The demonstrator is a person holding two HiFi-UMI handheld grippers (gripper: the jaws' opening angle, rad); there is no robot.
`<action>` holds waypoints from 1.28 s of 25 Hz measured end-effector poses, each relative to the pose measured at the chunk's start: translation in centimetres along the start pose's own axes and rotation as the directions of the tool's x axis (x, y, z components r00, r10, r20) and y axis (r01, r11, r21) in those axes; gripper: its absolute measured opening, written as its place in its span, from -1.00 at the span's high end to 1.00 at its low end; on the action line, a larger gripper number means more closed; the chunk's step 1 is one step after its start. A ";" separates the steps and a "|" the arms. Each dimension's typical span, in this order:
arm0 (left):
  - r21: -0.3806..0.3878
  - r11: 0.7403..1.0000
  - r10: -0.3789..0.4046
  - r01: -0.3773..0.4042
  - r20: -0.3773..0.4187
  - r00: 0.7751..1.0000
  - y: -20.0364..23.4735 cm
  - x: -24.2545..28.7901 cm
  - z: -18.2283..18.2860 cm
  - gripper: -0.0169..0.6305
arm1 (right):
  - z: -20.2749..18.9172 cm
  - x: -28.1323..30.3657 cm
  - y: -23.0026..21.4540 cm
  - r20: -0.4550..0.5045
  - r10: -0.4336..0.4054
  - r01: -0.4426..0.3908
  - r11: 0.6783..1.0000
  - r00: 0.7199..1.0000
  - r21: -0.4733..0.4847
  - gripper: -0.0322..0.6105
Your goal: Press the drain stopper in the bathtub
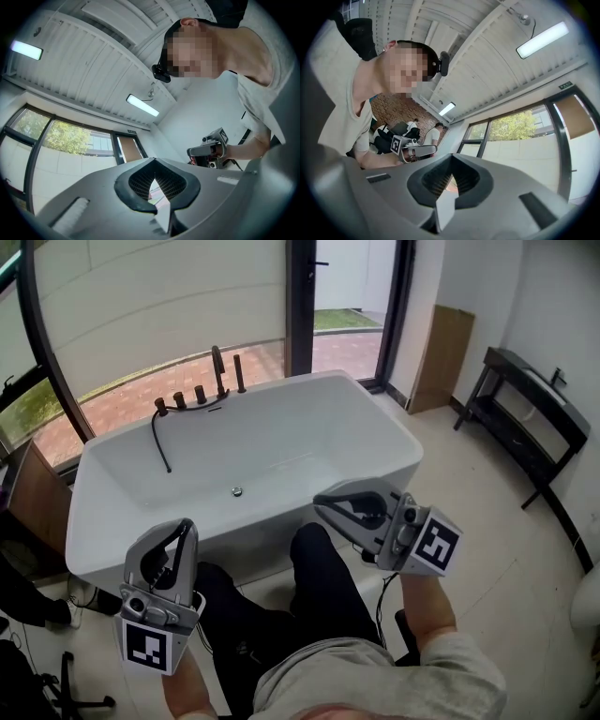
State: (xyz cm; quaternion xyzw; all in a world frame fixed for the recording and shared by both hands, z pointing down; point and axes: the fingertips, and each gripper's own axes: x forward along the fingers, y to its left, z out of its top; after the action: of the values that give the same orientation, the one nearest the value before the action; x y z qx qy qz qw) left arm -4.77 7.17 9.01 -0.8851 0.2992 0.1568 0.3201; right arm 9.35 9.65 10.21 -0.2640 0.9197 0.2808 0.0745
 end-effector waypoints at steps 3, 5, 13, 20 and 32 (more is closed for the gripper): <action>0.036 0.999 -0.023 0.024 -0.006 1.000 -1.2 0.1 1.0 0.92 | 0.3 -1.1 0.9 -0.001 -0.030 0.030 0.999 1.000 -0.017 0.90; 0.053 0.998 -0.044 0.044 -0.001 0.999 -2.1 0.3 1.8 0.92 | 0.6 -1.6 1.6 -0.010 -0.032 0.031 0.999 0.999 -0.044 0.90; 0.047 0.998 -0.043 0.042 0.023 0.999 -2.4 0.6 3.0 0.92 | 2.3 -2.0 1.5 -0.008 -0.074 0.072 0.988 0.997 -0.137 0.90; -0.001 0.996 -0.092 0.092 0.025 0.995 -3.6 -0.3 2.4 0.92 | 4.3 -2.9 2.0 0.064 -0.106 0.113 0.985 0.992 -0.127 0.90; -0.021 0.994 -0.111 0.111 -0.005 0.994 -4.3 -0.1 1.0 0.92 | 3.5 -3.0 2.4 0.022 -0.107 0.109 0.978 0.994 -0.177 0.90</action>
State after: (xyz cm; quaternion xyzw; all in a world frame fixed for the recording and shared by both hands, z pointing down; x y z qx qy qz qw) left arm -2.23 10.49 10.35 -0.9041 0.2489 0.1391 0.3184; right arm 10.65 14.61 9.29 -0.3174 0.8748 0.3590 0.0715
